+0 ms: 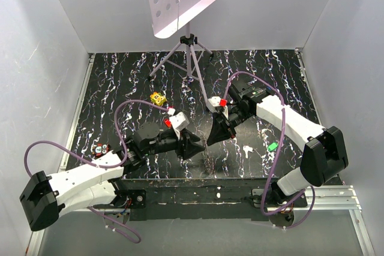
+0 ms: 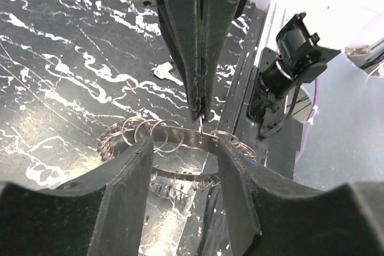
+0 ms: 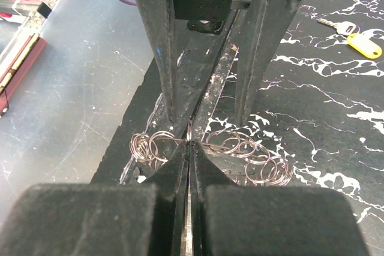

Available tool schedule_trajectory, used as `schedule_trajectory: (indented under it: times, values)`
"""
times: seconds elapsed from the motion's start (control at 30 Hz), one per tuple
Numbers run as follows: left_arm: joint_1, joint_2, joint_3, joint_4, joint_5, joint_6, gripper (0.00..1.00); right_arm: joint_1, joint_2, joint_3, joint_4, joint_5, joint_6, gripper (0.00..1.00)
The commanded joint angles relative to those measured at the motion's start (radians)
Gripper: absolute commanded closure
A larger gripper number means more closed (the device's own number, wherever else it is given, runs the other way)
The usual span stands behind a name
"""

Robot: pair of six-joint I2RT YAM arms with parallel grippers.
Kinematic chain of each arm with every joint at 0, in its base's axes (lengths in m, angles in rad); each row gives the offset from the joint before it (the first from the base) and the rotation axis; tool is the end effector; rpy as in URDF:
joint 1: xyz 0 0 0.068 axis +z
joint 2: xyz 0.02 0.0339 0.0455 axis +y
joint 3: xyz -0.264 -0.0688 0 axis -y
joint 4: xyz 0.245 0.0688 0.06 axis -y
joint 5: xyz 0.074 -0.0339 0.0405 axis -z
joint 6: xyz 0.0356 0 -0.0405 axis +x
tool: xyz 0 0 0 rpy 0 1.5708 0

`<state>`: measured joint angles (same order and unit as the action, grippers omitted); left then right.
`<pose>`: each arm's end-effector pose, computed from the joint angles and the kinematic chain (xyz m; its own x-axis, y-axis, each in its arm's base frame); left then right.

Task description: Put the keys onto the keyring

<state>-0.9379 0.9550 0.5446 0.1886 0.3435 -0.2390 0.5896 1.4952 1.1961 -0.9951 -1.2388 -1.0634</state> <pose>0.1210 -0.1853 0.2626 -0.3522 0.1032 -0.9302 0.8956 0.3257 -0.3029 0.2101 0.1810 0.2795 -0.0426 -0.3712 -0.9276 -0.8912 -0.4056 0.2032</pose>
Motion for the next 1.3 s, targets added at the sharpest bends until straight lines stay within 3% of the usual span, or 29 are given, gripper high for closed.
schedule_trajectory:
  times: [0.0,0.27,0.53,0.77,1.03,1.17,1.27]
  values:
    - [0.002,-0.071,-0.067,0.167,-0.031,-0.057,0.53,0.004,-0.003,0.023,0.006,-0.083,0.029,0.99]
    - [0.002,-0.07,-0.143,0.305,-0.024,-0.042,0.51,0.004,0.0,0.022,0.01,-0.093,0.037,0.99]
    - [0.002,-0.024,-0.138,0.345,-0.029,-0.034,0.54,0.004,0.002,0.022,0.009,-0.097,0.037,0.99]
    - [0.002,-0.006,-0.123,0.327,-0.017,-0.031,0.61,0.004,0.004,0.022,0.009,-0.099,0.039,0.99]
    - [0.002,0.01,-0.114,0.293,-0.017,-0.029,0.6,0.004,0.005,0.022,0.015,-0.099,0.045,0.99]
    - [0.002,0.011,-0.112,0.293,-0.017,-0.028,0.66,0.004,0.007,0.02,0.015,-0.099,0.045,0.99]
    - [0.002,0.016,-0.109,0.295,-0.014,-0.028,0.77,0.004,0.008,0.02,0.013,-0.097,0.045,0.99]
